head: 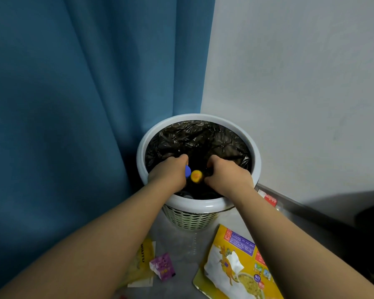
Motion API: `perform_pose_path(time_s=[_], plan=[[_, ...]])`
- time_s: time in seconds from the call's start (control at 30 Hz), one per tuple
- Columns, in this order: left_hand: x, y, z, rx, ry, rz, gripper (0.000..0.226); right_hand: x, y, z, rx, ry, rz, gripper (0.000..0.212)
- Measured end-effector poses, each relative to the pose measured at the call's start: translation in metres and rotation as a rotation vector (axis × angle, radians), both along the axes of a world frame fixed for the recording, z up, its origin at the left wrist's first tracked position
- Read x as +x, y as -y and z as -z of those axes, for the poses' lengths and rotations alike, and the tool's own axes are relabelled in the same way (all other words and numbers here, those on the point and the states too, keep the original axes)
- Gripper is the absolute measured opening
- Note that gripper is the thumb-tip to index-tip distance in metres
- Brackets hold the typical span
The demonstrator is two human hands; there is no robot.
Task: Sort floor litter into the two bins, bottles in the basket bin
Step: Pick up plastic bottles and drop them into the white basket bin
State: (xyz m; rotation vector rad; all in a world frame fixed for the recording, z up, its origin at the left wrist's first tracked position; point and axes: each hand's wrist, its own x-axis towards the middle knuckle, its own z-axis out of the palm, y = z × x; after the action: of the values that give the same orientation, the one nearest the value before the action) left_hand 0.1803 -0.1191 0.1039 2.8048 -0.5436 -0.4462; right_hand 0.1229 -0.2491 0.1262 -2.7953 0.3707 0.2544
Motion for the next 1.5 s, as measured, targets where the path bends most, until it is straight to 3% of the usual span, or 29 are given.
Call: perform_pose_path(time_s=[0.13,0.33,0.5,0.87,1.03,1.3,1.5], plan=[[-0.001,0.002,-0.003,0.135,-0.038,0.012,0.03,-0.001,-0.001,0.0,0.0,0.02,0.003,0.029],[-0.006,0.003,-0.008,0.158,-0.041,0.011,0.039,-0.005,-0.001,-0.001,0.036,0.075,0.008,0.028],[-0.009,-0.001,-0.013,-0.007,-0.021,-0.051,0.033,-0.01,0.0,-0.004,0.116,0.123,0.008,0.024],[-0.076,-0.038,-0.032,-0.378,0.325,-0.027,0.023,-0.079,-0.015,-0.031,0.3,0.385,-0.007,0.026],[-0.125,-0.069,-0.019,-0.407,0.48,0.06,0.02,-0.129,-0.035,-0.024,0.344,0.383,-0.051,0.02],[-0.179,-0.091,0.054,-0.361,0.166,-0.028,0.025,-0.179,-0.04,0.058,0.356,0.142,0.037,0.02],[-0.197,-0.075,0.113,-0.258,-0.087,0.035,0.028,-0.212,-0.023,0.127,0.286,-0.105,0.121,0.037]])
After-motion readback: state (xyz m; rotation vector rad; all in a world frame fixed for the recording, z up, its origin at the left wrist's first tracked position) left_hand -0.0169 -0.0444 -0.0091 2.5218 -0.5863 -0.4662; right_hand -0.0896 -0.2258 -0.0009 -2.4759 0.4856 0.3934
